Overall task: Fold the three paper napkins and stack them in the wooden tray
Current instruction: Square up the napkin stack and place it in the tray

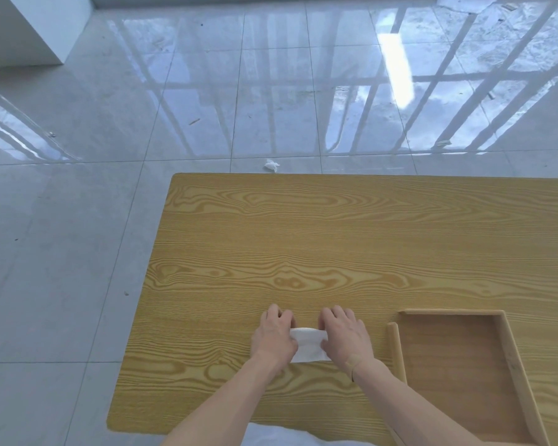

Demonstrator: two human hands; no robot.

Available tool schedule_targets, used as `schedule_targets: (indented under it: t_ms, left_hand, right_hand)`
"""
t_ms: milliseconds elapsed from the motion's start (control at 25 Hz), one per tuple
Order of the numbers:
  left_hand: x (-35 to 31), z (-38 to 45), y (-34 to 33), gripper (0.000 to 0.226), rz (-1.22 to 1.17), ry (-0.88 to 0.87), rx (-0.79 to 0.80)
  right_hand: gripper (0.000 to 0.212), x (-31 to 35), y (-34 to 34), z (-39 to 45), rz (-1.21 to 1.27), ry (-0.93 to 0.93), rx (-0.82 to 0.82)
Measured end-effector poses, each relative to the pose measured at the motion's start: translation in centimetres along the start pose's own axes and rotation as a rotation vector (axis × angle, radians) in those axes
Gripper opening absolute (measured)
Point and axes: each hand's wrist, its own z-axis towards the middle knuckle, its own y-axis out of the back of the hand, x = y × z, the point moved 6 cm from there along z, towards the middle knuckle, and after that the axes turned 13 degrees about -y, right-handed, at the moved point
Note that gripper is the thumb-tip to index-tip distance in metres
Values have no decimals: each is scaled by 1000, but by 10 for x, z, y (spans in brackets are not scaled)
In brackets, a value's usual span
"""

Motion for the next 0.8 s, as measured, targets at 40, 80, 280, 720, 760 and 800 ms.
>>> schedule_targets:
  t_ms: [40, 80, 280, 720, 760, 800]
  left_hand:
    - [0, -1, 0, 18, -23, -6, 2]
    - [0, -3, 1, 17, -56, -16, 4]
    - [0, -20, 13, 23, -125, -197, -136]
    - [15, -30, 7, 23, -101, -189, -167]
    - [14, -30, 8, 21, -111, -189, -170]
    - [14, -30, 9, 20, -117, -196, -180]
  right_hand:
    - [26, -1, -1, -2, 31, 7, 11]
    - [26, -3, -2, -5, 72, 10, 24]
    - [16, -15, 2, -22, 256, 53, -19]
    - [19, -15, -11, -37, 344, -31, -129]
    - [17, -14, -11, -37, 354, -41, -140]
    - [17, -13, -10, -38, 364, -37, -160]
